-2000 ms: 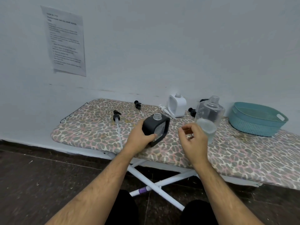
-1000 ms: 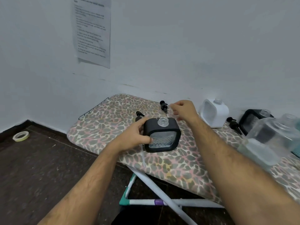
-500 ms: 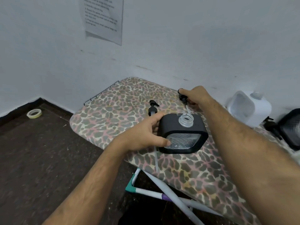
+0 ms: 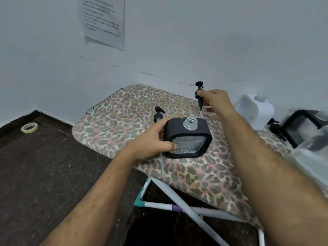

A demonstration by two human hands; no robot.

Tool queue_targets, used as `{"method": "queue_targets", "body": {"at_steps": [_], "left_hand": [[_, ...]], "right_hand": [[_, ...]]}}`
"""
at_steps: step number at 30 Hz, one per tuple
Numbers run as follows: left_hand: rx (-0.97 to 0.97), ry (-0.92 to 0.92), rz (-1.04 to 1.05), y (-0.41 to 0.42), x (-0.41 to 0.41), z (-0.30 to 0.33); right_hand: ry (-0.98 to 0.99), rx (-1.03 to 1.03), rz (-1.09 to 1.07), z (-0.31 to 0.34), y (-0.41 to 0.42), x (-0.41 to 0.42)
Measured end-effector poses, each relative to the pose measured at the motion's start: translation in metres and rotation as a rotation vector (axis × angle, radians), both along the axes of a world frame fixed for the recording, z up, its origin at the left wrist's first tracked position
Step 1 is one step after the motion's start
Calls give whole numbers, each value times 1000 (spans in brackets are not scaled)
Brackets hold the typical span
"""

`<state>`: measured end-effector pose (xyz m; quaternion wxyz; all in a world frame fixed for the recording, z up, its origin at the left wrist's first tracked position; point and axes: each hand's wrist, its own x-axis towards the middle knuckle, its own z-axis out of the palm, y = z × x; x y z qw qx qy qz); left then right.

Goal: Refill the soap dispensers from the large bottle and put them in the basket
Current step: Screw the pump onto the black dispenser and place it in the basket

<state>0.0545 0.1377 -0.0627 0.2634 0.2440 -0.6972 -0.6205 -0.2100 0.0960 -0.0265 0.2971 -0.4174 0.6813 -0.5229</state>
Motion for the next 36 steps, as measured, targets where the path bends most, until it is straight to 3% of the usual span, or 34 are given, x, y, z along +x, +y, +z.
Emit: {"method": "queue_targets", "body": {"at_steps": [11, 19, 32, 36], "left_hand": [[-90, -41, 28, 35, -16, 5], [-74, -9, 61, 64, -30, -2], [-71, -1, 4, 75, -41, -2], [-59, 9, -2, 77, -43, -1]], "right_hand": [[11, -385, -83, 90, 114, 24], [-10, -535, -59, 106, 181, 48], [-53, -520, -9, 80, 218, 58], [30, -456, 8, 68, 217, 58]]}}
